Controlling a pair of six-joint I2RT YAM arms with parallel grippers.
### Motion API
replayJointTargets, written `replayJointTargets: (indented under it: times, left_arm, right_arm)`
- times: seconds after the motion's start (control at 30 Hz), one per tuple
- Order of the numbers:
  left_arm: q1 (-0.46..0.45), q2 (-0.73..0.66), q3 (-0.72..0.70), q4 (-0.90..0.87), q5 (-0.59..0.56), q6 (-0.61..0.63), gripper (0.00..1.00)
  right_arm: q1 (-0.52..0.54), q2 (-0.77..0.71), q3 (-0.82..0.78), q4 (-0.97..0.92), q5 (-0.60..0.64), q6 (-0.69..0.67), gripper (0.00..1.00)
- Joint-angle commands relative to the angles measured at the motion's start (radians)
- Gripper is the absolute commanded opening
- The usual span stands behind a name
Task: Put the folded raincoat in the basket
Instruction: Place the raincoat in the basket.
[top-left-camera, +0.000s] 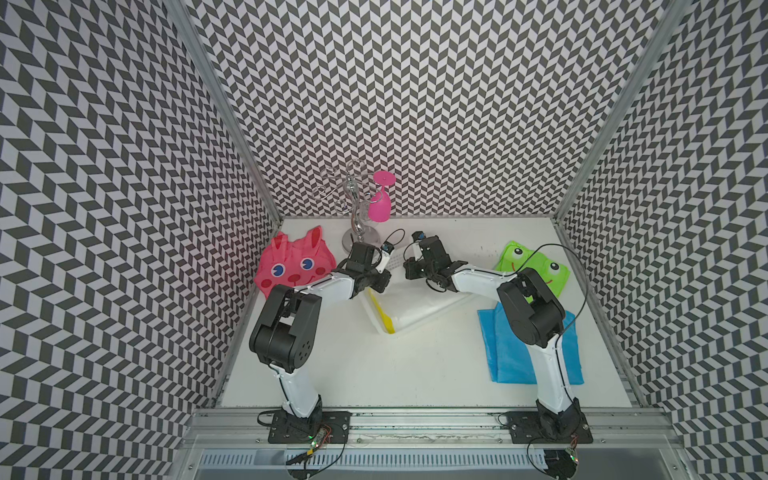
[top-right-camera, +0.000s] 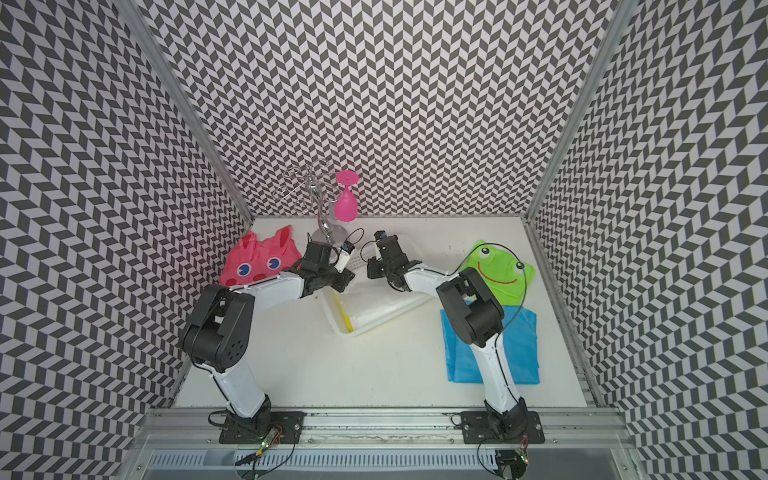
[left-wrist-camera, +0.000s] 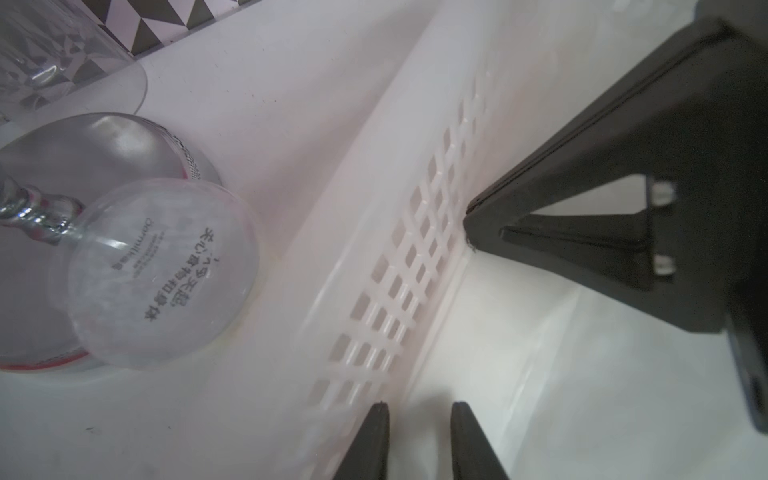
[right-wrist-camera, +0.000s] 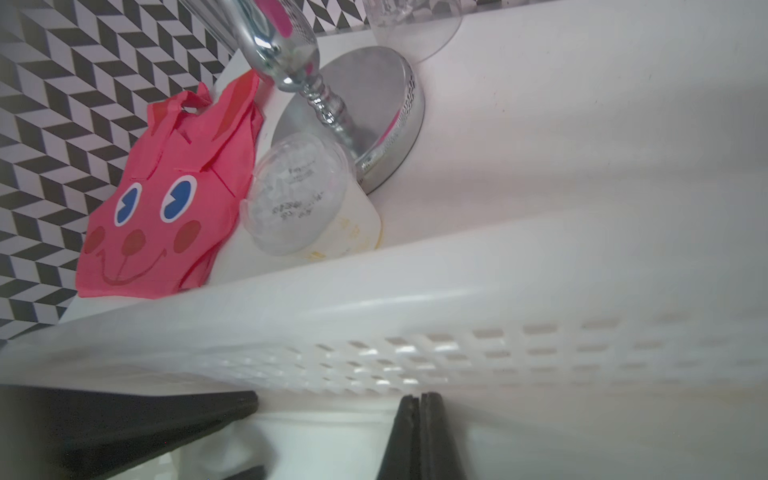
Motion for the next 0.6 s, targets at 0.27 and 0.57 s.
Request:
replayJointTargets:
  times: [0.27,0.57]
  left_arm:
    - [0.003,-0.005,-0.001,-0.081,-0.007,0.027,0.32]
    - [0.004,-0.093,0.153,-0.257,0.165,0.062,0.45]
  right_arm:
    - [-0.008,-0.054,-0.008,-0.012,-0.045,0.021,0.12]
    - [-0.028,-0.265,0.047,-0.360,-0.040,-0.049,0.21]
